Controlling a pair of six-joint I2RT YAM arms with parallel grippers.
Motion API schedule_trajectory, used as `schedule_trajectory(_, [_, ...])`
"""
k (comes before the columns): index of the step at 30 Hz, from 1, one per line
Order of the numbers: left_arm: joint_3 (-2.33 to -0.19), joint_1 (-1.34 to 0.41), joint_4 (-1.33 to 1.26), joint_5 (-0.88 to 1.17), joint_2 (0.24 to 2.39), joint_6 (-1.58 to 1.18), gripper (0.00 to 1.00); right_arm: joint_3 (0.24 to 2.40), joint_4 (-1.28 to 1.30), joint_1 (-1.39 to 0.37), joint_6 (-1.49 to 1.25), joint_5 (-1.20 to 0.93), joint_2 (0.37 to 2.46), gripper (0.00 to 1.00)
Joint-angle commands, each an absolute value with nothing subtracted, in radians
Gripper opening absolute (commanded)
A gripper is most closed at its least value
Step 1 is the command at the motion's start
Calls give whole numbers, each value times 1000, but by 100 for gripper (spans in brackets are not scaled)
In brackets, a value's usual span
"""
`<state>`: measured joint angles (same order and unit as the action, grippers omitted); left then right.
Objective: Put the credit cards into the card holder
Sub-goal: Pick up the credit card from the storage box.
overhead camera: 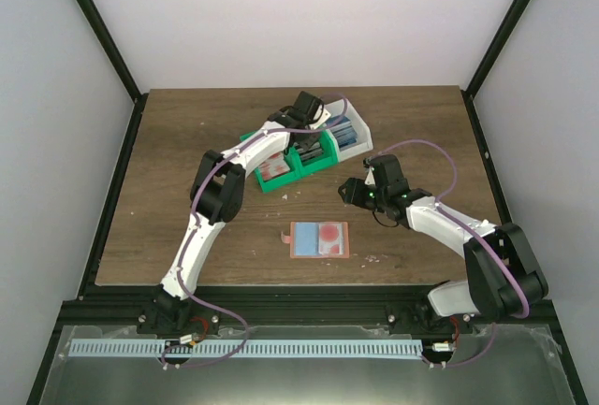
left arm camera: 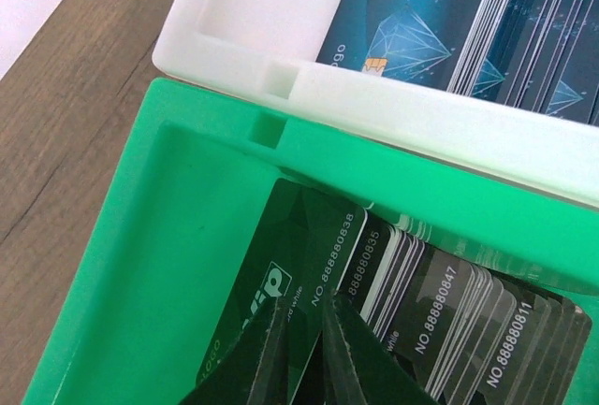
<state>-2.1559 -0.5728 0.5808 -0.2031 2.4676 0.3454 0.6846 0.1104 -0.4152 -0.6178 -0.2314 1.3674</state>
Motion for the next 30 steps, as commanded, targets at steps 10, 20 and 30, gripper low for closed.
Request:
schedule_trajectory(10, [-2088,-561,435,-360,2458,425,13,673,95,-406,-614,-225,1364,55])
schedule_trajectory(20, [-2040,-561,386,-370,2463,494,16,679,93,-406,-620,-240,1356,55])
schedule_trajectory(30, [-2059,-561,427,-298,2446,495,0,680,99,-406,-621,-236,1344,55])
